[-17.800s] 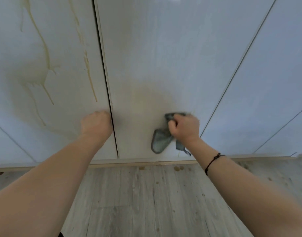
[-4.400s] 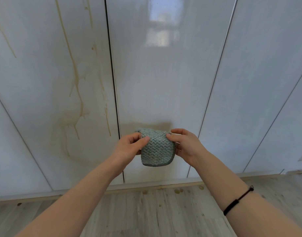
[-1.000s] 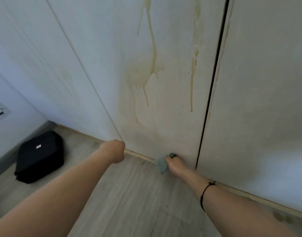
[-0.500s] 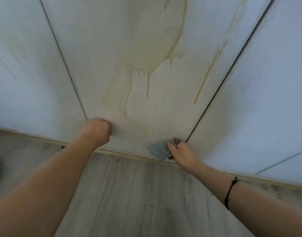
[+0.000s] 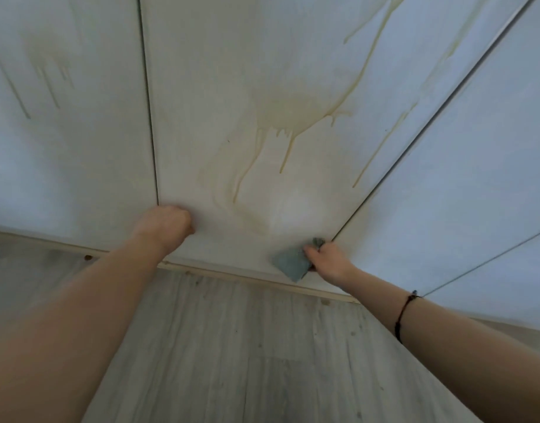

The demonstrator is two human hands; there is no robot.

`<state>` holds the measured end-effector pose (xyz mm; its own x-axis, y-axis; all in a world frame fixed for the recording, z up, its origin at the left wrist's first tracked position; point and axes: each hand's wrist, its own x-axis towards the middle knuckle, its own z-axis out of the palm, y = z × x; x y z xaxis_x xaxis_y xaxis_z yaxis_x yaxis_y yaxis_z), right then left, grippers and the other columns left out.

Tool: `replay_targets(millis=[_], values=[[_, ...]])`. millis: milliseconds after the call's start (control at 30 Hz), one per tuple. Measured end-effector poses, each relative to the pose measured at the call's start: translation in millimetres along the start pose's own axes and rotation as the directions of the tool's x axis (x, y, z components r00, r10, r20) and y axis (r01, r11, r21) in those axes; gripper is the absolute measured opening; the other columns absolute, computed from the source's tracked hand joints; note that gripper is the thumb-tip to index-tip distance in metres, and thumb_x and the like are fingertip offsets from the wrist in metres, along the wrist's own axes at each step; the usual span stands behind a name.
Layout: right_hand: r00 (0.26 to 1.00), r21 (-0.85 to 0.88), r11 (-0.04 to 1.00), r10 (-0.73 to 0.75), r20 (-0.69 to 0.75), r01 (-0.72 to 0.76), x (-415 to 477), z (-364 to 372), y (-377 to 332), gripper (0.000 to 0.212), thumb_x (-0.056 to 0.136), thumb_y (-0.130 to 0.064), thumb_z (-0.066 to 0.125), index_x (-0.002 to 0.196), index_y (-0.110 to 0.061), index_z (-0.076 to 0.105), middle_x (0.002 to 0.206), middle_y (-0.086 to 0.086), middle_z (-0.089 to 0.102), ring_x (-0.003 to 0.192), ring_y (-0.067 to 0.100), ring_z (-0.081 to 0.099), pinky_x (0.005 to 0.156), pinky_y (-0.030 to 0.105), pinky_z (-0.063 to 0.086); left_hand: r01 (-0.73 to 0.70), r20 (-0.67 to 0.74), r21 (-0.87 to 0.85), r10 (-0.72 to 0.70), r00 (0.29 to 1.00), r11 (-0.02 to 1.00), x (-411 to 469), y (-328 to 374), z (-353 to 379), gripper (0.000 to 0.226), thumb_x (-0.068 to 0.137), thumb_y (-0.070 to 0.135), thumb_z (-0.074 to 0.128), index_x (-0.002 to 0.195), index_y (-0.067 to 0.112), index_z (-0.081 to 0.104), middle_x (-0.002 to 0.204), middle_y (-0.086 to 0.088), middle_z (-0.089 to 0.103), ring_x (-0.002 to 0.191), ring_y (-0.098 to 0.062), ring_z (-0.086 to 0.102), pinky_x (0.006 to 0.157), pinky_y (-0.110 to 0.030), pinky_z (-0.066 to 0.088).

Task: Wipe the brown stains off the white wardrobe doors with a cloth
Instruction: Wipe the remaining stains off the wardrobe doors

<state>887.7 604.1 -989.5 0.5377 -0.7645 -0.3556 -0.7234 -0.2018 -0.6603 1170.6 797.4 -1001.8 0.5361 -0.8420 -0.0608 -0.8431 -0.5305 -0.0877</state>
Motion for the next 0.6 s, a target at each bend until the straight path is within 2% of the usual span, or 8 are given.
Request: replay_targets(millis=[33, 100, 233, 300, 433, 500, 567, 600], values=[[0.999, -0.119, 0.993, 0.032, 0.026, -0.028, 3.5, 5.3, 11.6, 0.034, 0.104, -0.026, 0.050, 0.095, 0.004, 0.064, 0.102, 0.019, 0.067, 0.098, 0.032, 0.064, 0.090, 0.041, 0.053, 0.016, -0.002, 0.004, -0.016, 1.000, 1.000, -0.4, 0.1, -1.7, 0.034, 0.099, 0.040, 0.054, 0.117, 0.015, 0.071, 0.122, -0.010, 0.068, 0.113, -0.029, 0.064, 0.088, -0.033, 0.050], [0.996, -0.209, 0.977, 0.059, 0.065, -0.045, 8.0, 10.2, 22.6, 0.025, 0.105, -0.024, 0.048, 0.096, -0.004, 0.061, 0.100, 0.014, 0.060, 0.092, 0.025, 0.057, 0.081, 0.034, 0.046, 0.036, 0.014, 0.009, -0.036, 0.999, 0.999, -2.3, -3.0, -3.0, 0.033, 0.099, 0.036, 0.055, 0.115, 0.012, 0.070, 0.121, -0.012, 0.069, 0.113, -0.031, 0.064, 0.089, -0.035, 0.050], [0.994, -0.127, 0.990, 0.068, 0.084, -0.057, 7.2, -2.7, 21.2, 0.023, 0.103, -0.020, 0.047, 0.099, -0.001, 0.060, 0.095, 0.014, 0.060, 0.094, 0.030, 0.059, 0.082, 0.041, 0.051, 0.013, 0.092, 0.056, -0.018, 0.996, 0.998, -16.1, -6.0, -6.9, 0.028, 0.098, 0.031, 0.056, 0.119, 0.014, 0.061, 0.126, -0.011, 0.064, 0.118, -0.030, 0.061, 0.094, -0.037, 0.051], [0.996, -0.082, 0.994, 0.079, 0.044, -0.075, -2.3, -25.0, 19.5, 0.023, 0.102, -0.019, 0.047, 0.099, 0.000, 0.060, 0.100, 0.017, 0.061, 0.097, 0.033, 0.061, 0.092, 0.050, 0.054, 0.008, 0.084, 0.102, -0.017, 0.996, 0.995, -23.1, -4.2, -12.7, 0.031, 0.096, 0.031, 0.057, 0.123, 0.015, 0.057, 0.129, -0.009, 0.061, 0.121, -0.028, 0.058, 0.095, -0.037, 0.050], [0.990, -0.011, 0.995, 0.099, -0.101, -0.101, -15.1, -75.9, 24.5, 0.026, 0.097, -0.018, 0.050, 0.101, 0.005, 0.061, 0.105, 0.025, 0.063, 0.099, 0.037, 0.063, 0.091, 0.057, 0.054, 0.035, 0.035, 0.133, -0.040, 0.999, 0.990, -26.7, -6.8, -21.0, 0.033, 0.095, 0.028, 0.057, 0.126, 0.017, 0.052, 0.131, -0.005, 0.059, 0.124, -0.024, 0.055, 0.095, -0.036, 0.047], [0.985, -0.024, 0.996, 0.083, -0.153, -0.088, -18.0, -83.9, 23.0, 0.023, 0.095, -0.017, 0.051, 0.098, 0.004, 0.061, 0.099, 0.023, 0.063, 0.091, 0.035, 0.062, 0.081, 0.048, 0.057, 0.046, 0.016, 0.134, -0.049, 0.999, 0.990, -27.7, -9.9, -21.1, 0.032, 0.095, 0.025, 0.056, 0.126, 0.019, 0.052, 0.131, -0.003, 0.059, 0.125, -0.022, 0.054, 0.095, -0.036, 0.047], [0.986, -0.067, 0.996, 0.053, -0.160, -0.064, -18.1, -73.2, 13.3, 0.019, 0.095, -0.017, 0.051, 0.083, -0.003, 0.057, 0.084, 0.015, 0.058, 0.075, 0.026, 0.055, 0.066, 0.037, 0.047, 0.054, 0.018, 0.140, -0.057, 0.998, 0.989, -27.6, -11.7, -21.9, 0.033, 0.094, 0.023, 0.055, 0.127, 0.020, 0.052, 0.132, -0.001, 0.058, 0.125, -0.021, 0.053, 0.095, -0.035, 0.047], [0.990, -0.040, 0.998, 0.033, -0.139, -0.039, -14.9, -63.0, 6.1, 0.019, 0.095, -0.016, 0.052, 0.082, -0.004, 0.057, 0.083, 0.015, 0.058, 0.073, 0.025, 0.055, 0.065, 0.038, 0.048, 0.053, 0.019, 0.140, -0.056, 0.998, 0.989, -27.3, -11.9, -22.2, 0.033, 0.094, 0.023, 0.054, 0.127, 0.020, 0.052, 0.132, -0.001, 0.058, 0.126, -0.021, 0.053, 0.096, -0.035, 0.047]])
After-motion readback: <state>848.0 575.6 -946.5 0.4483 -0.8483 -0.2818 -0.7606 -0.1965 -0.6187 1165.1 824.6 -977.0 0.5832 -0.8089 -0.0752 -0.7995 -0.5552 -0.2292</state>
